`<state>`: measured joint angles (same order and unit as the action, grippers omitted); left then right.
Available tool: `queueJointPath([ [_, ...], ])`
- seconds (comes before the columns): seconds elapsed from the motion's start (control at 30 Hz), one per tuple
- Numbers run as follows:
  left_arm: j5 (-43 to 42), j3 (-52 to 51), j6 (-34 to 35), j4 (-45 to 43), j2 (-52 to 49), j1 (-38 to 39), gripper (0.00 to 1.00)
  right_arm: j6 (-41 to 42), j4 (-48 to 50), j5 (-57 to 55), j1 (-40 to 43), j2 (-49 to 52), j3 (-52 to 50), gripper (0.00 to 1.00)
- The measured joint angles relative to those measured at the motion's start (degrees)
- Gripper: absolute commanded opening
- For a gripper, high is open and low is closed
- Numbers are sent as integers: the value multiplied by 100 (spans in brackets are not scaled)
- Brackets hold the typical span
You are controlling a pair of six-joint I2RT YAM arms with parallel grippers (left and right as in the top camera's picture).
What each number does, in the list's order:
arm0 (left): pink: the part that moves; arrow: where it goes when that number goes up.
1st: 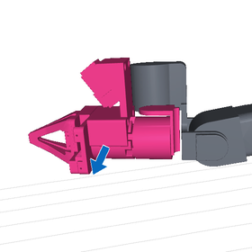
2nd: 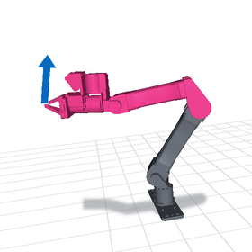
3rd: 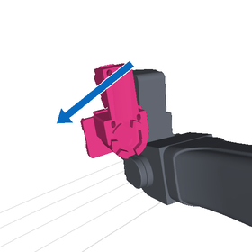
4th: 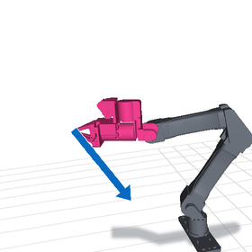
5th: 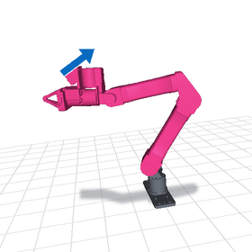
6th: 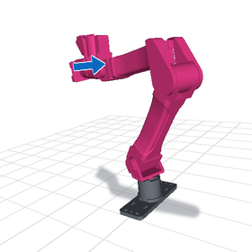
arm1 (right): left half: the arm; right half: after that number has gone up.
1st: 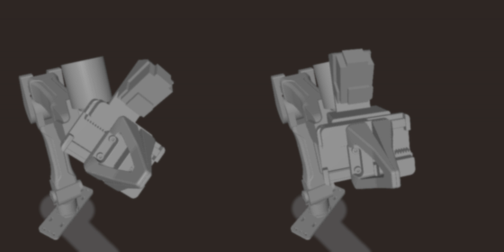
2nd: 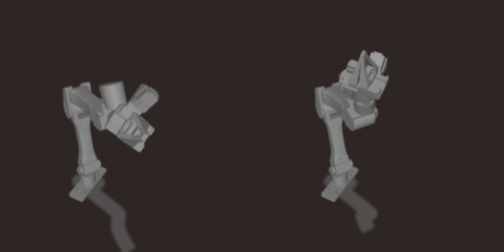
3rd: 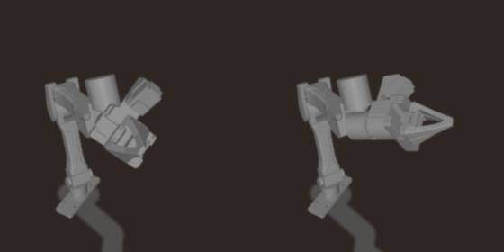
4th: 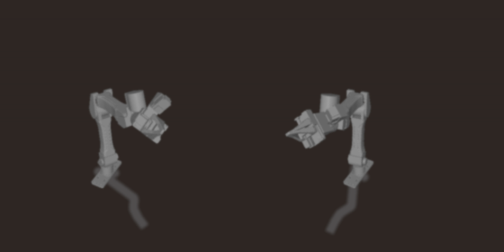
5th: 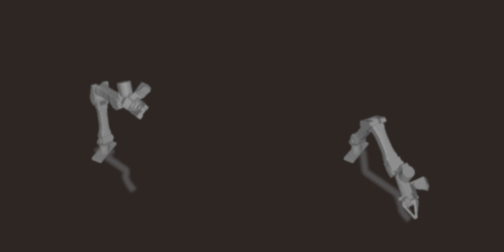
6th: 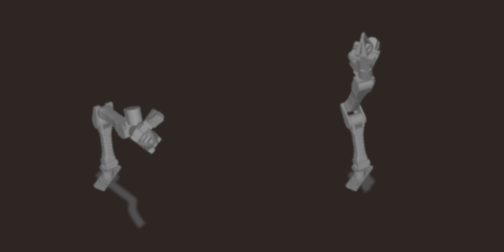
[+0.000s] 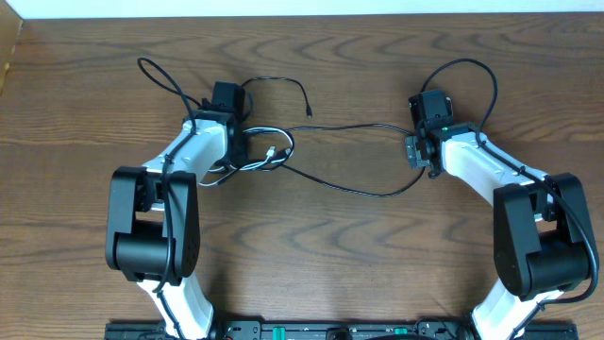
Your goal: Untangle cables
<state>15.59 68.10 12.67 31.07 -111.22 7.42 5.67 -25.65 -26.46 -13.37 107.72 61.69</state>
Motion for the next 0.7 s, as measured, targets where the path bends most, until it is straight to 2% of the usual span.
queueJointPath([
  [0.43,-50,-13,42,-42,0,0,72,-11,284,361,28,0,-37,99],
  [0.7,-1062,-20,-289,-236,9,-142,72,-46,549,1419,-31,26,-44,99],
])
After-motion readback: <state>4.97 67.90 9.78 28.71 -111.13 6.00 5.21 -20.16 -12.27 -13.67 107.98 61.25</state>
